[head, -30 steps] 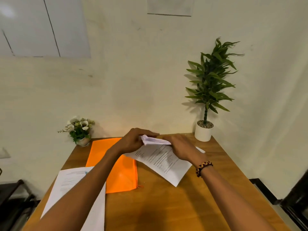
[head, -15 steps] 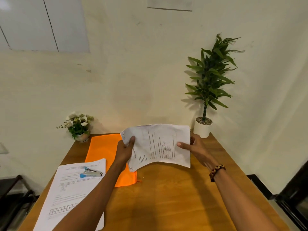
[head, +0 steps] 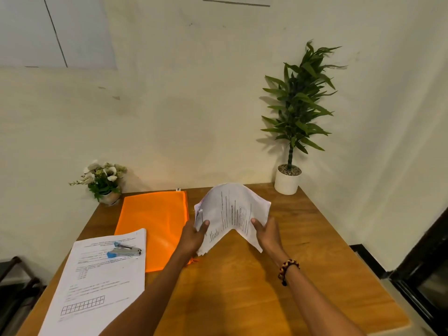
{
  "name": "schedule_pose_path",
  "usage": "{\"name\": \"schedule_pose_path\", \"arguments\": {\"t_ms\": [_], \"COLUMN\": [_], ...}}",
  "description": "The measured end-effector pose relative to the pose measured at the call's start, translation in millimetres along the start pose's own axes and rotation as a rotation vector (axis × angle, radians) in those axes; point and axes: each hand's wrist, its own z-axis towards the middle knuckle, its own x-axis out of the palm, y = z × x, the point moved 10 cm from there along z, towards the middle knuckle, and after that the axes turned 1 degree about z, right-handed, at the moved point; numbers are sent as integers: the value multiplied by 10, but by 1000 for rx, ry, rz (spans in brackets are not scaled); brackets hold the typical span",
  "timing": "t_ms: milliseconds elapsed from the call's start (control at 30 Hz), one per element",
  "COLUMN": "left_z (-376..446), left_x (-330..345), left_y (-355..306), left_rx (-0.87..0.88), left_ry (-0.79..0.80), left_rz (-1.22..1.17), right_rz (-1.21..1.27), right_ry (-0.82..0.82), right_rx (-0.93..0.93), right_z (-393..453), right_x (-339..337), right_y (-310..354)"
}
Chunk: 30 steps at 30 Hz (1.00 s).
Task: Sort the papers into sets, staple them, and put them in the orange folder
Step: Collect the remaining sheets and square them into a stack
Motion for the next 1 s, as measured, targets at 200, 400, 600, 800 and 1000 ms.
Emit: {"name": "schedule_pose_path", "arguments": {"t_ms": [200, 400, 600, 800, 1000], "left_z": [52, -88, -184, -163, -250], "left_x": [-270, -387, -390, -451, -466], "left_y": [-57, 83, 200, 148, 137], "left_rx": [-57, -129, -83, -45, -95], "left_ry": [-33, 95, 84, 138, 174], "left_rz": [-104, -193, -110, -57, -147], "right_rz": [-99, 101, 124, 130, 166], "right_ry": [-16, 180, 229, 309, 308], "right_rx": [-9, 119, 188, 181, 202], "right_z": [99, 101, 9, -16, -55], "right_x": [-199, -172, -75, -30, -3], "right_y": [-13, -246, -403, -345, -412]}}
